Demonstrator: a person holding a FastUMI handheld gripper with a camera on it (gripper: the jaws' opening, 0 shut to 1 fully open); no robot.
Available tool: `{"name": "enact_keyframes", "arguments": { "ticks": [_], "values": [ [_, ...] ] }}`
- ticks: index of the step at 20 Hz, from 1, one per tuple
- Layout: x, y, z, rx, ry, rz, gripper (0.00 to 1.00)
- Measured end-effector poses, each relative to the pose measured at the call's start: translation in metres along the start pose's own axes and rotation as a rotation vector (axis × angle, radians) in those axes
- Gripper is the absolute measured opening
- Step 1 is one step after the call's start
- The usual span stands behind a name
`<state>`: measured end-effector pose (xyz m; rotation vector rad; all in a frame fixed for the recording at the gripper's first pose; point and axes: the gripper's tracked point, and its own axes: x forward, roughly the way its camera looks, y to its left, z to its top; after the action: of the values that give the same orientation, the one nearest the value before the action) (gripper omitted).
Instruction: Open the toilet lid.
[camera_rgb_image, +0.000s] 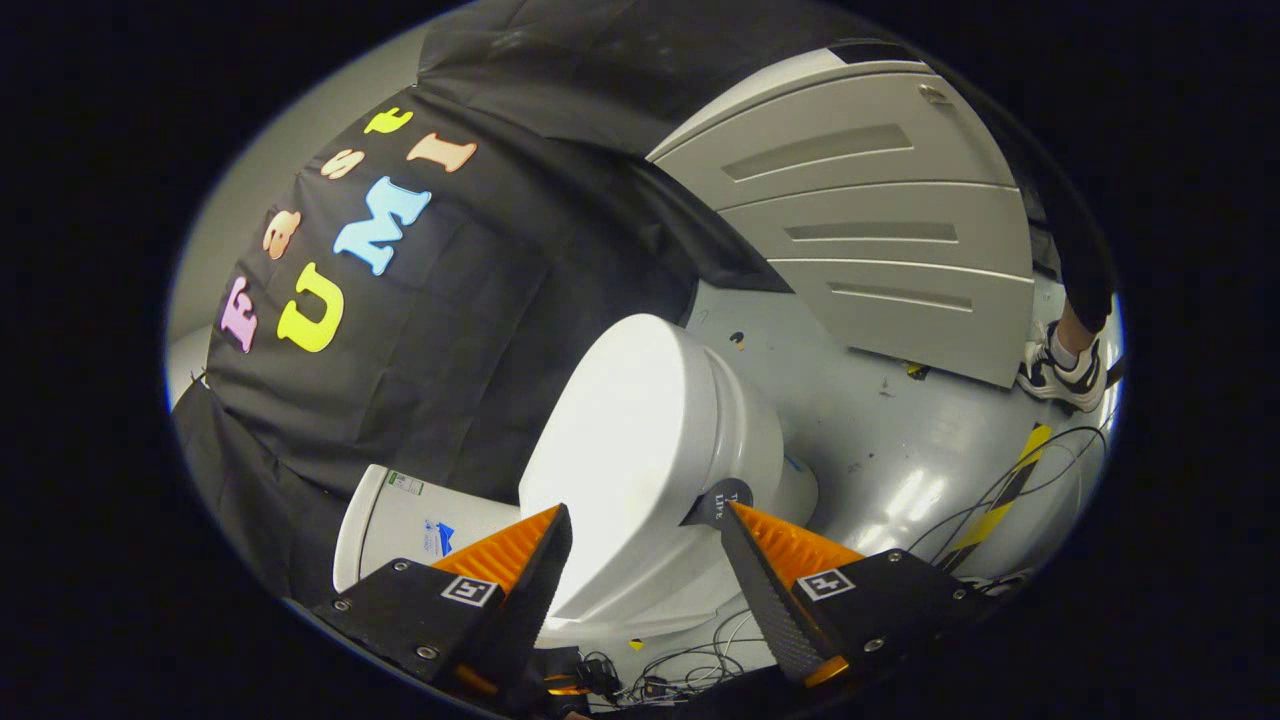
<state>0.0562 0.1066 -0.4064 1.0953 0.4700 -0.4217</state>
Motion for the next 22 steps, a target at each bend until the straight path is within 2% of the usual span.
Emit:
{"name": "enact_keyframes", "arguments": {
  "ticks": [4,8,16,20,22],
  "values": [
    [0.012,-0.016,-0.001,0.086,-0.004,-0.01,0.91],
    [0.027,-0.032,0.007,0.244,-0.054,-0.021,0.88],
    [0.068,-0.055,-0.011,0.471,-0.02,-0.017,0.83],
    [0.084,-0.05,-0.019,0.518,0.024,0.029,0.73],
    [0.092,-0.057,-0.021,0.541,0.035,0.025,0.57]
  ]
}}
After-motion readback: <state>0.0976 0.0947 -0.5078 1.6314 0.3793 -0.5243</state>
